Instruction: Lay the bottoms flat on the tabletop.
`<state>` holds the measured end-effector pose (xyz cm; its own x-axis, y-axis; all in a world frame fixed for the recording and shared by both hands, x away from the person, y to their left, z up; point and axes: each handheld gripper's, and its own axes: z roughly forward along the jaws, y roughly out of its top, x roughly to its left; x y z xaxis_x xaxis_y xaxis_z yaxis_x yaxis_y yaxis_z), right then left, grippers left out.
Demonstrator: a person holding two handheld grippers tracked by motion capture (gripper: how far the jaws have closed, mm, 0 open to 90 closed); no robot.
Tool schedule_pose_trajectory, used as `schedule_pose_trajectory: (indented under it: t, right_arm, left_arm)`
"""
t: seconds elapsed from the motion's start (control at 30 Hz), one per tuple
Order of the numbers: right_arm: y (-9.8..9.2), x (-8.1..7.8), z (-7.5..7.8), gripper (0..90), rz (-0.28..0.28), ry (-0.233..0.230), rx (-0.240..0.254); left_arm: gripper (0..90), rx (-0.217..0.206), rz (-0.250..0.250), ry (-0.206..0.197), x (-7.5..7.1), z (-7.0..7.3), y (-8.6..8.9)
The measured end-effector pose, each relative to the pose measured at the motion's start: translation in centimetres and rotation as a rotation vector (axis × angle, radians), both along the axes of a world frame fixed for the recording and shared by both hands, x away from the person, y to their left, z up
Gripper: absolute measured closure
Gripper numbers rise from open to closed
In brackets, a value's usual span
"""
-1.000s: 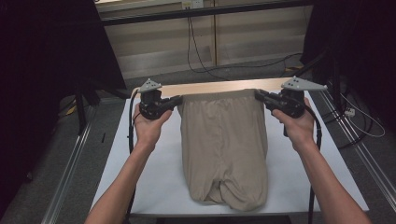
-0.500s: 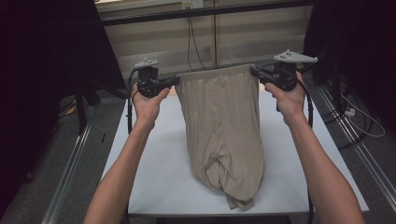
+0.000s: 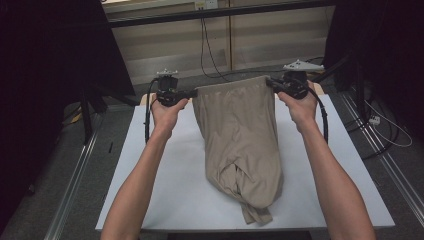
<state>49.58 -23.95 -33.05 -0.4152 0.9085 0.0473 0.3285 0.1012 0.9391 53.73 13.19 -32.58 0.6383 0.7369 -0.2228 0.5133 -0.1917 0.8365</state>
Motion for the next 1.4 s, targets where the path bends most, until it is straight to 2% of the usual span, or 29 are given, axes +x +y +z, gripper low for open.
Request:
schedule_pose_trajectory:
  t: [0.23, 0.3, 0.37, 0.4, 0.47, 0.53, 0.6, 0.73, 0.77, 0.87, 0.93, 1.03, 1.1, 1.2, 1.3, 1.4]
  right_arm:
    - [0.4, 0.9, -2.7, 84.1, -0.022, 0.062, -0.025]
    - [0.4, 1.3, -3.2, 82.8, -0.033, 0.071, -0.041]
    - [0.4, 1.6, -3.6, 73.3, -0.064, 0.085, -0.051]
    - [0.4, 1.7, -3.9, 63.5, -0.084, 0.099, -0.057]
    - [0.2, 1.7, -4.2, 59.4, -0.088, 0.130, -0.031]
    - [0.1, 1.2, -4.4, 55.7, -0.082, 0.131, -0.016]
    - [0.1, 0.4, -4.5, 52.7, -0.044, 0.133, 0.004]
    - [0.9, -2.8, -4.5, 52.5, 0.062, 0.114, 0.035]
    - [1.2, -3.8, -4.6, 54.2, 0.092, 0.119, 0.025]
    - [2.2, -7.0, -5.1, 65.2, 0.182, 0.130, -0.018]
    - [2.9, -9.7, -5.7, 76.3, 0.237, 0.122, -0.015]
    - [3.7, -12.9, -6.6, 84.7, 0.297, 0.128, -0.028]
    - [4.4, -15.5, -7.3, 86.6, 0.344, 0.143, -0.048]
    - [4.9, -18.3, -8.0, 85.5, 0.384, 0.152, -0.043]
    - [5.6, -20.7, -8.5, 77.7, 0.413, 0.173, -0.049]
    - [6.0, -22.2, -8.9, 69.2, 0.434, 0.187, -0.055]
  left_arm:
    - [84.7, 0.023, 0.015, 0.039, 0.9, -2.5, -0.4]
    - [81.7, 0.030, 0.029, 0.042, 1.0, -3.1, -0.6]
    - [63.5, 0.046, 0.079, 0.040, 1.1, -3.6, -0.8]
    - [51.1, 0.045, 0.090, 0.053, 1.0, -4.1, -0.7]
    - [47.1, 0.046, 0.079, 0.061, 0.7, -4.6, -0.5]
    - [39.1, 0.054, 0.077, 0.065, 0.1, -5.2, -0.2]
    - [35.0, 0.059, 0.055, 0.069, -0.6, -5.7, 0.1]
    - [30.4, 0.056, 0.026, 0.053, -3.0, -6.5, 1.0]
    - [29.2, 0.055, 0.017, 0.053, -3.7, -6.8, 1.1]
    - [28.9, 0.062, -0.010, 0.040, -6.4, -7.2, 1.1]
    - [29.0, 0.059, -0.044, 0.034, -7.9, -7.3, 0.9]
    - [29.8, 0.089, -0.124, 0.022, -11.0, -7.2, 0.3]
    - [31.6, 0.107, -0.160, 0.008, -12.8, -7.2, 0.1]
    - [31.7, 0.120, -0.206, 0.017, -15.1, -7.4, -0.3]
    - [32.0, 0.133, -0.259, 0.011, -17.1, -7.8, -0.9]
    - [35.7, 0.120, -0.319, 0.014, -18.9, -8.1, -1.3]
